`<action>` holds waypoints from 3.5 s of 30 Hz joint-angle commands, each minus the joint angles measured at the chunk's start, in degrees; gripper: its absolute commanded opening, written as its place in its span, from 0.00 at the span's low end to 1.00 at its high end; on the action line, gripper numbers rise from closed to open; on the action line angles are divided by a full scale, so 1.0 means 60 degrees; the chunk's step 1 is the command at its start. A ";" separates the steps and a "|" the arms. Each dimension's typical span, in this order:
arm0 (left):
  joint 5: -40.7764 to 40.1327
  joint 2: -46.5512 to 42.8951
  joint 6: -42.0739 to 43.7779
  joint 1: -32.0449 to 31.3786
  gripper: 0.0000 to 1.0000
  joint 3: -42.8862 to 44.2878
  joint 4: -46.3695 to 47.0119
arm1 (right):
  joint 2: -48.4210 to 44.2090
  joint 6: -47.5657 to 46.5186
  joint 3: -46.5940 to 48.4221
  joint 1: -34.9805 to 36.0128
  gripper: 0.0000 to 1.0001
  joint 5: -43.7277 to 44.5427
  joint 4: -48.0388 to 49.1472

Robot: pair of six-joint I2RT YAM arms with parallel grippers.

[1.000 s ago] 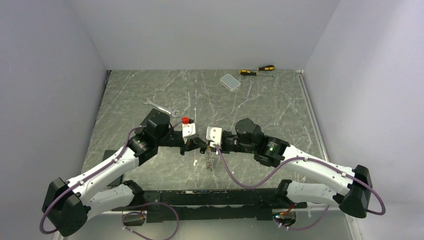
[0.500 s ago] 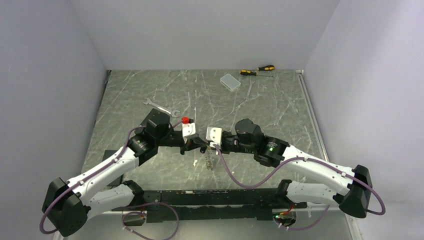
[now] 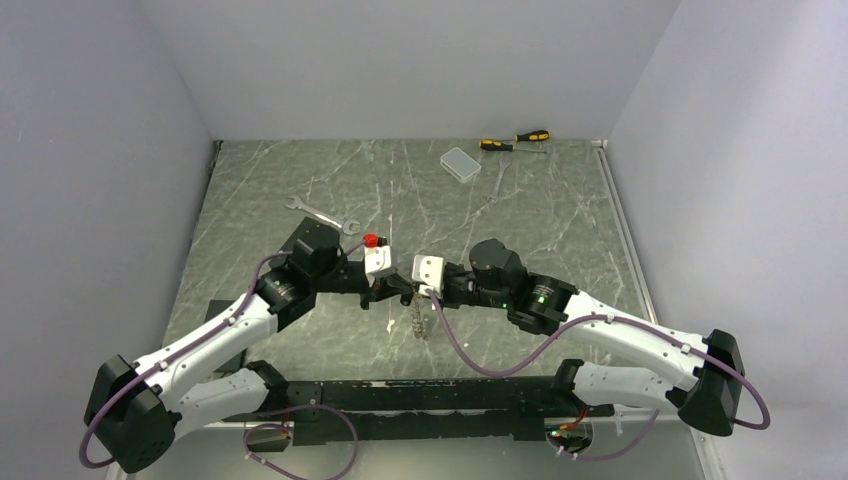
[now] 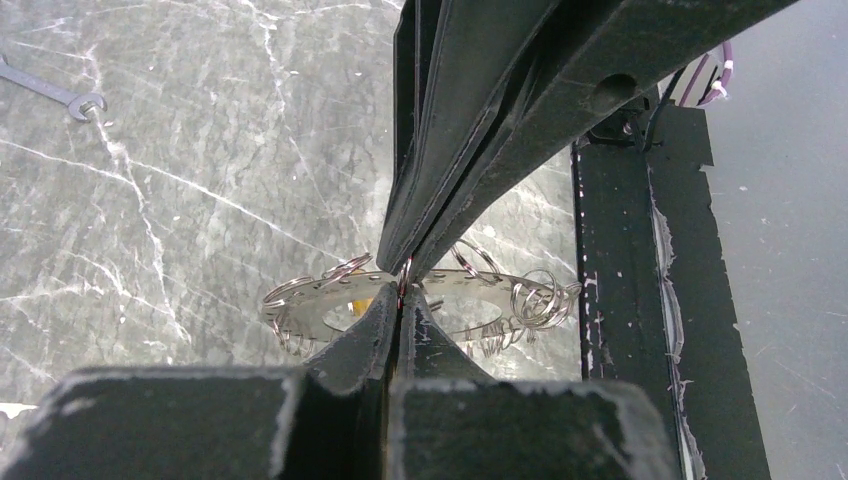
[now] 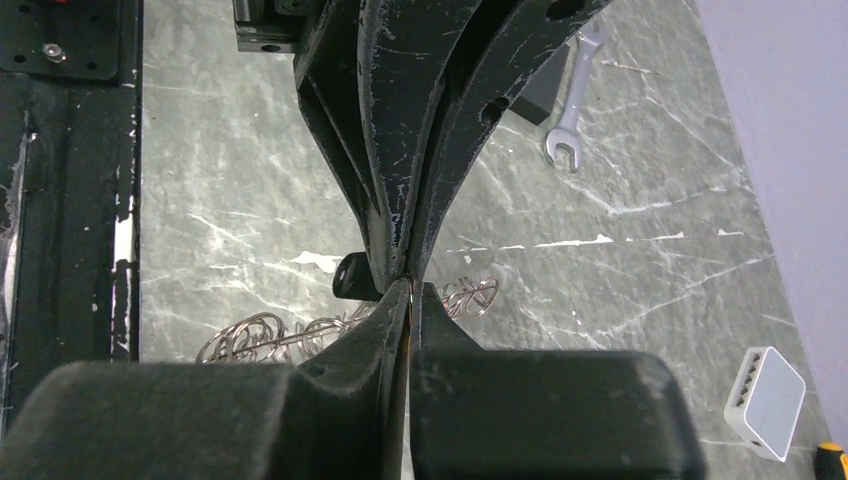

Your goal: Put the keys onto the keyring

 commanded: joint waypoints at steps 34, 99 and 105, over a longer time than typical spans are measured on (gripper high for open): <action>0.0802 -0.0033 -0.0212 -0.0006 0.30 0.0317 0.0843 | -0.1251 0.0113 -0.0836 -0.0010 0.00 0.0026 0.1411; 0.0809 0.0112 -0.0147 -0.0005 0.01 0.0483 0.0612 | -0.1525 0.3718 -0.3296 0.0034 0.00 0.2370 0.8048; 0.0638 0.0000 -0.0095 -0.0005 0.22 0.0497 0.0549 | -0.1901 0.3783 -0.3445 0.0034 0.00 0.2006 0.7487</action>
